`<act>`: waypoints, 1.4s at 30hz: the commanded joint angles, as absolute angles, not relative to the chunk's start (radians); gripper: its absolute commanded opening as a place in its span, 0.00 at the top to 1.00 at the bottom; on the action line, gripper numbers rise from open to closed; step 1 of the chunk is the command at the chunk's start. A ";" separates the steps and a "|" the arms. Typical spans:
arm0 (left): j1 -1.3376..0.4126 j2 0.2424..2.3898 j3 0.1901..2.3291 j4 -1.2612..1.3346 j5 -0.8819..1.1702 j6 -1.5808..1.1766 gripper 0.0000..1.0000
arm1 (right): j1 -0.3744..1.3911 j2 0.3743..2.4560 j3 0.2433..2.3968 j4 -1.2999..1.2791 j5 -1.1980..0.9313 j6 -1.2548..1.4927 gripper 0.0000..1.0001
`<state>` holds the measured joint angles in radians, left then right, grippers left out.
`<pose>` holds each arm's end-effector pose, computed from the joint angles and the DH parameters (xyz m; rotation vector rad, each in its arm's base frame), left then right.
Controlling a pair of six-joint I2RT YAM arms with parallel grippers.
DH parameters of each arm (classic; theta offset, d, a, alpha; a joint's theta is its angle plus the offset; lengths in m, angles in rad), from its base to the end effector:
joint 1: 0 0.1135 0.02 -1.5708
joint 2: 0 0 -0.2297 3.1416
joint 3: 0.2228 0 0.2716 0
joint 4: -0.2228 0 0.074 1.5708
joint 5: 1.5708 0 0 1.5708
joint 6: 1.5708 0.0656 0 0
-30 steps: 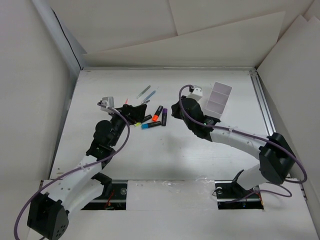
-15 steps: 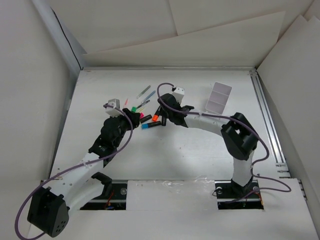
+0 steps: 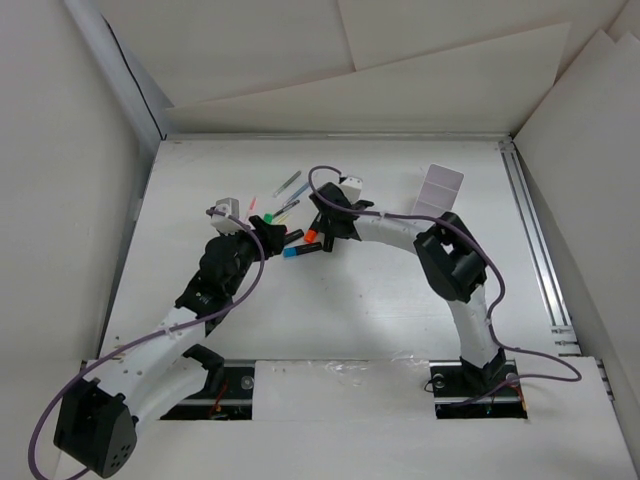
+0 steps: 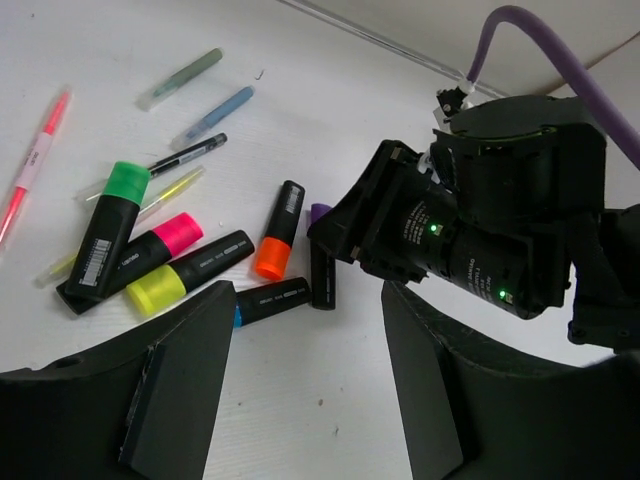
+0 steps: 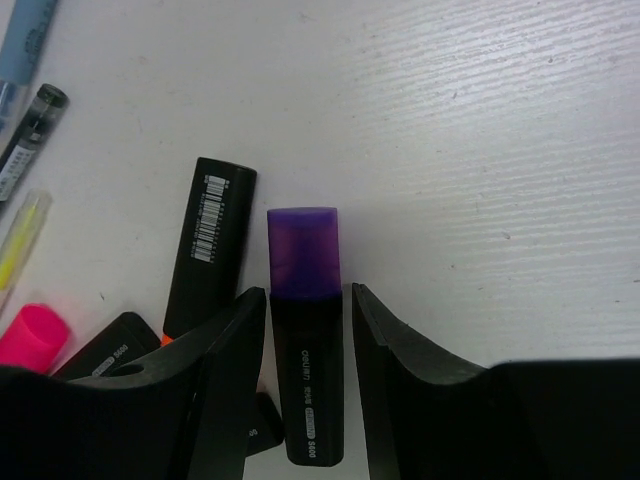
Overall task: Sort the stationery into containers
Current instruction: Pick up the pen from the center of the board.
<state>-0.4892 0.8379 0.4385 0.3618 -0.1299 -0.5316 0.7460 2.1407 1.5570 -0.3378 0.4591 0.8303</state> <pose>0.2447 -0.1206 0.2313 -0.1381 1.6456 -0.6819 0.3710 0.3033 0.1052 0.2856 2.3557 0.1747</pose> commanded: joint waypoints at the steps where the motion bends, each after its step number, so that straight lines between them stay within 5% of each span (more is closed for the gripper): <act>1: -0.492 0.811 0.457 0.399 -0.103 -0.531 0.43 | 0.749 2.148 1.617 -0.389 0.454 0.833 0.54; 12: -0.492 0.802 0.457 0.397 -0.071 -0.540 0.42 | 0.739 2.220 1.713 -0.471 0.454 0.833 0.54; 17: -0.492 0.784 0.457 0.397 -0.071 -0.540 0.43 | 0.730 2.194 1.669 -0.457 0.454 0.845 0.75; 23: -0.492 0.700 0.404 0.413 -0.071 -0.560 0.44 | 0.709 1.963 1.491 -0.315 0.454 0.856 0.83; 31: -0.492 0.729 0.393 0.472 0.009 -0.569 0.44 | 0.505 1.730 1.557 -0.362 0.515 0.857 0.84; 42: -0.492 0.795 0.411 0.508 0.084 -0.578 0.47 | 0.252 1.697 1.556 -0.324 1.014 0.942 0.84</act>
<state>-0.4892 0.8040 0.3874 0.4385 0.0532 -0.5739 0.2363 1.6913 1.5677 -0.3553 0.8276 0.9176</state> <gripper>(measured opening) 0.537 0.365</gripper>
